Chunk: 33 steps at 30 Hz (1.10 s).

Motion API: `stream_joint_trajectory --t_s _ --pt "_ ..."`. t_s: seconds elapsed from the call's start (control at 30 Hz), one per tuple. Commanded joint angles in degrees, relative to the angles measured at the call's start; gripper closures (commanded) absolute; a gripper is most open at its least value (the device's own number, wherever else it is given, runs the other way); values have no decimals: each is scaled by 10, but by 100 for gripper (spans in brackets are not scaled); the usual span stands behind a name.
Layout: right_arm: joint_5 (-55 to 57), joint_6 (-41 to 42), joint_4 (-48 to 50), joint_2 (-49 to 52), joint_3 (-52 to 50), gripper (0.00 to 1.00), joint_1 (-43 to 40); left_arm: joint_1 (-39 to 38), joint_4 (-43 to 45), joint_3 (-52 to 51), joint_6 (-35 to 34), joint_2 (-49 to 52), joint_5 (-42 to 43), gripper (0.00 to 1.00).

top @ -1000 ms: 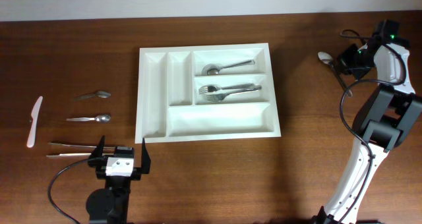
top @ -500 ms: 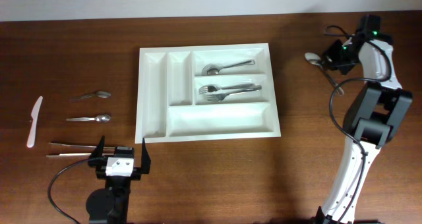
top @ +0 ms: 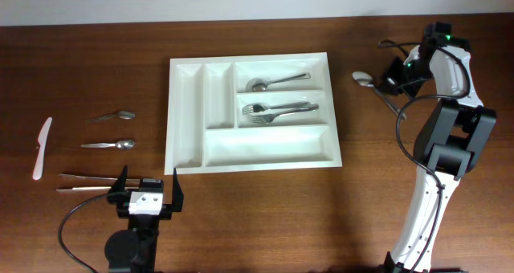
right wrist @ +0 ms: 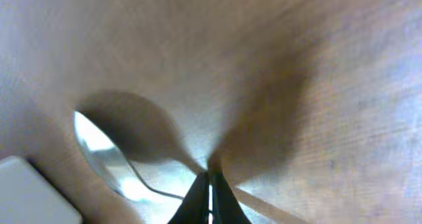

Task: Pack container
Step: 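Close the right gripper on the spoon and lift it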

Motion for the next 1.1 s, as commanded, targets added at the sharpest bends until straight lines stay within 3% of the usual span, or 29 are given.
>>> stream_joint_trajectory --t_s 0.0,0.33,0.6,0.7,0.83,0.93,1.07 --pt "23 -53 -37 11 -13 96 2 2 2 -4 7 -2 -2 1" --pt "10 -68 -50 10 4 96 2 2 2 -4 7 -2 -2 1" --pt "1 -69 -76 9 122 95 -1 2 2 -4 7 -2 -2 1" --pt "0 -113 -122 9 184 91 -4 2 2 -4 7 -2 -2 1" --pt "10 -257 -245 9 272 81 -4 2 2 -4 7 -2 -2 1" --pt "43 -278 -308 9 303 77 -4 2 2 -4 7 -2 -2 1" --pt "50 -276 -308 8 302 64 -2 2 2 -4 7 -2 -2 1"
